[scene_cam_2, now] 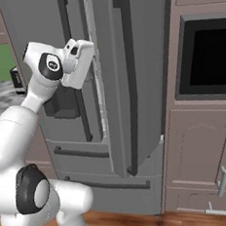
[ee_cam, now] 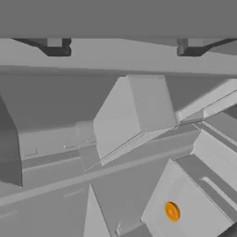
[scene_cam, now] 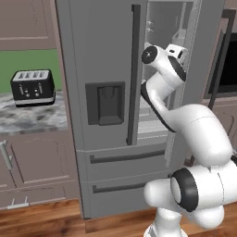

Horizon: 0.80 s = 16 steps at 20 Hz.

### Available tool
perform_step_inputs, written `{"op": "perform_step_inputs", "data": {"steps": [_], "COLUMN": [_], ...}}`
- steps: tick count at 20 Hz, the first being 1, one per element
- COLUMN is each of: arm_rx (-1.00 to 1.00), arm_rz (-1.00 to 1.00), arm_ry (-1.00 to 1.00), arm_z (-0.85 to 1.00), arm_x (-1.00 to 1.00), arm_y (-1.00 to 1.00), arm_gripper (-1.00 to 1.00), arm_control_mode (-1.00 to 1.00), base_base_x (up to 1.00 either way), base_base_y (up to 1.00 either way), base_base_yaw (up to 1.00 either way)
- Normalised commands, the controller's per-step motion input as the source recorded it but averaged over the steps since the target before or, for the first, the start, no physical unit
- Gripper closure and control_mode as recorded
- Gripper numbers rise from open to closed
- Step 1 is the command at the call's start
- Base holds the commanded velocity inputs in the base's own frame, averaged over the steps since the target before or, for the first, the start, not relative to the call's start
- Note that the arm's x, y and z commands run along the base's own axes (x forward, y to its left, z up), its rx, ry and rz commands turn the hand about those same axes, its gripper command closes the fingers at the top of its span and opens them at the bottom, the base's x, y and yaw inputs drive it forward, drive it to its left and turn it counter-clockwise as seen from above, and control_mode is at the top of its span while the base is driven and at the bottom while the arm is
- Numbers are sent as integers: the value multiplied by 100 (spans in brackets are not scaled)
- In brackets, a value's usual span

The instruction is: Retrieve the pear and orange from the fridge and place them into the bowl on the dining table.

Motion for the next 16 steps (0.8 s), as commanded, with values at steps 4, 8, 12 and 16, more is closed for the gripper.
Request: {"op": "perform_step_inputs", "data": {"steps": [4, 8, 12, 16], "arm_rx": [-4, 0, 0, 0], "arm_rz": [-3, -13, -14, -10], "arm_ry": [4, 2, 1, 0], "arm_z": [0, -1, -9, -6], "arm_x": [-12, -73, -47, -6], "arm_y": [-91, -100, -100, -99], "arm_gripper": [-100, -100, -100, -100], "arm_control_mode": [-100, -100, -100, -100], "base_base_x": [0, 0, 0, 0], "base_base_y": [0, 0, 0, 0], "base_base_yaw": [0, 0, 0, 0]}}
